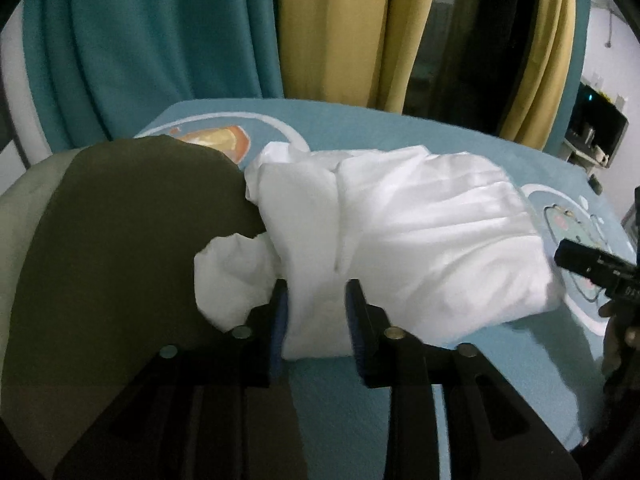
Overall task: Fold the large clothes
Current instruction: 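Release the folded jacket and pull both tools back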
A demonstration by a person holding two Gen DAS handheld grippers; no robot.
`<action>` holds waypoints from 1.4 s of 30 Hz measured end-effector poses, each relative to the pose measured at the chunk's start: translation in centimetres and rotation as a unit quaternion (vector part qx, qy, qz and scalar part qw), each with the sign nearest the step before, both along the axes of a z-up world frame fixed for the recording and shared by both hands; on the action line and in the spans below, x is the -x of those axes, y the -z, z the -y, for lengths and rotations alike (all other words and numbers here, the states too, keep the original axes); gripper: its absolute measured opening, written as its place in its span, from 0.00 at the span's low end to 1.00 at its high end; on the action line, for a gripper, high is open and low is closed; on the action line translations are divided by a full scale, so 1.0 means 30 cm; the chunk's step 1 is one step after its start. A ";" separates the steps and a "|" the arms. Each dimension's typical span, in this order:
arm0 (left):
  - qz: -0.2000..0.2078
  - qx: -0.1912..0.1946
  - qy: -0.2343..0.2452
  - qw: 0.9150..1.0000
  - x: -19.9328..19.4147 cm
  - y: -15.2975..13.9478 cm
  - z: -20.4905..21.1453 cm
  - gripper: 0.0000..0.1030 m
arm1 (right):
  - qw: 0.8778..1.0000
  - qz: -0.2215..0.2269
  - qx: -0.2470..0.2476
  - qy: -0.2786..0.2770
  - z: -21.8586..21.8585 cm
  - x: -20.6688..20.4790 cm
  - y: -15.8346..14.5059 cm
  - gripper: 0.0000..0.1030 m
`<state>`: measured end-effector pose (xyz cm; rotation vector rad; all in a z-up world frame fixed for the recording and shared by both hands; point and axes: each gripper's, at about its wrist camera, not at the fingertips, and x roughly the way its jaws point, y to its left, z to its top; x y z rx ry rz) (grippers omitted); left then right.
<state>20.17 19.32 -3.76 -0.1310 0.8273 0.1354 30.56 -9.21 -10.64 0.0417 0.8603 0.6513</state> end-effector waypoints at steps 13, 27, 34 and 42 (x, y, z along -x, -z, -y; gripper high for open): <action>0.042 0.005 0.018 0.999 0.118 -0.073 0.210 0.52 | 1.000 0.004 -0.006 0.020 0.165 0.122 -0.016 0.91; 0.074 -0.009 0.085 0.994 0.171 -0.127 0.487 0.58 | 0.996 0.028 0.004 0.090 0.433 0.229 -0.068 0.96; 0.098 -0.017 0.098 0.990 0.179 -0.162 0.564 0.58 | 0.989 0.056 0.011 0.134 0.575 0.272 -0.128 0.96; 0.145 -0.021 0.086 0.985 0.202 -0.236 0.590 0.65 | 0.980 0.100 0.024 0.172 0.689 0.322 -0.226 0.96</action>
